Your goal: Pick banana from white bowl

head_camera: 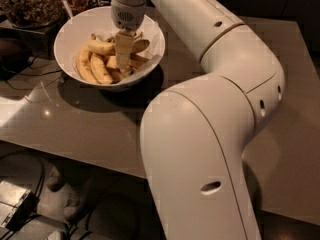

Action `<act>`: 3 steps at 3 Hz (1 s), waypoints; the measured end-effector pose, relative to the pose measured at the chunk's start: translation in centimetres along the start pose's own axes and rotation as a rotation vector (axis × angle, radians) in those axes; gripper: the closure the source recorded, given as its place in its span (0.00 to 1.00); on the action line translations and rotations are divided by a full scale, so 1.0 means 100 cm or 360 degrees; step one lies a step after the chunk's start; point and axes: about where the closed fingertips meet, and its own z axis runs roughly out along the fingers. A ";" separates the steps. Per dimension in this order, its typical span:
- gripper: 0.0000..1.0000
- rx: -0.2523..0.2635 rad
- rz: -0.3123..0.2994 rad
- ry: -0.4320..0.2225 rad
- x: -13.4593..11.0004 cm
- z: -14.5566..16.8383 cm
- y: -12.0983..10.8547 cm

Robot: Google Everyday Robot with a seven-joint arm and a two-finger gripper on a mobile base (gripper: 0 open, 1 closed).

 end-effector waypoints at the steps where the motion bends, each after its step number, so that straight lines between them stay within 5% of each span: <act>1: 0.54 0.0035 -0.0003 -0.0032 -0.007 0.002 -0.007; 3: 0.98 0.0036 -0.0003 -0.0032 -0.007 -0.001 -0.007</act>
Offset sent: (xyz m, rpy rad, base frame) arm 0.0071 0.0065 -0.0007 0.0184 -0.0237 -0.0003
